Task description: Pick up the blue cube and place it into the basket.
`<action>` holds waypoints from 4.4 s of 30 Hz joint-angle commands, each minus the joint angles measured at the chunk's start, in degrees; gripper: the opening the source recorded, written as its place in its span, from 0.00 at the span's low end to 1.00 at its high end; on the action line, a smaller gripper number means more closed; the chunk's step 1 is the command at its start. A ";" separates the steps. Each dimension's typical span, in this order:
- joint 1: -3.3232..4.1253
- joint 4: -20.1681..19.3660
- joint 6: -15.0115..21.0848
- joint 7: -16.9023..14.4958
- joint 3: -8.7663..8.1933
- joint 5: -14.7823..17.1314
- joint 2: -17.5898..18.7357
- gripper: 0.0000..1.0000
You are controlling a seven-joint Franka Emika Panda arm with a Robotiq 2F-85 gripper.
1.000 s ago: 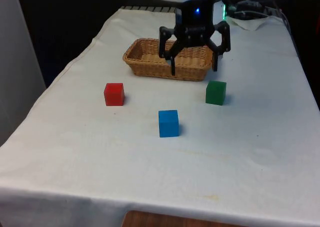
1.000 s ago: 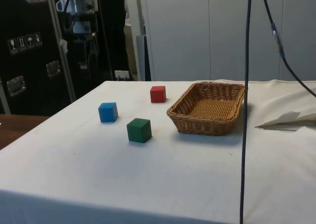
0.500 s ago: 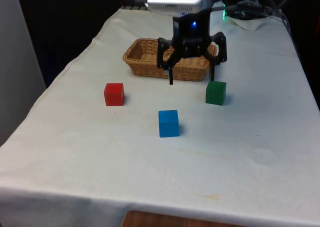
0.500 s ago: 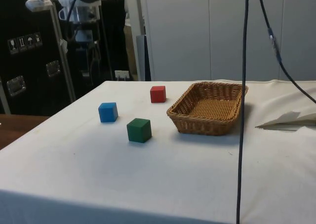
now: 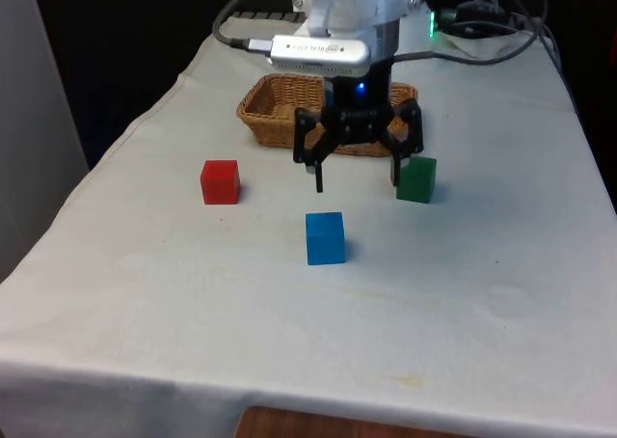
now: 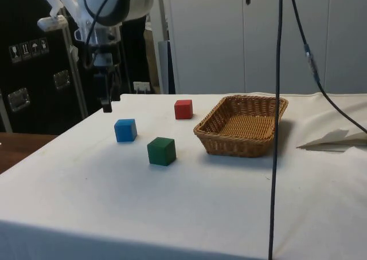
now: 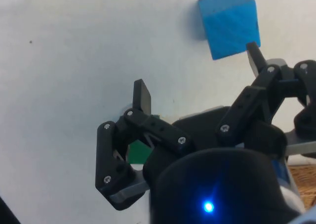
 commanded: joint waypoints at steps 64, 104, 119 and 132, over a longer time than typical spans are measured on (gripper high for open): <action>-0.80 1.72 4.01 0.06 -2.92 0.06 6.59 1.00; -0.74 2.98 6.93 -0.97 -2.69 2.75 10.31 0.12; -0.63 2.86 5.39 -0.92 -2.86 2.58 8.37 0.00; -0.63 2.58 1.60 -0.92 -3.09 2.46 4.13 0.00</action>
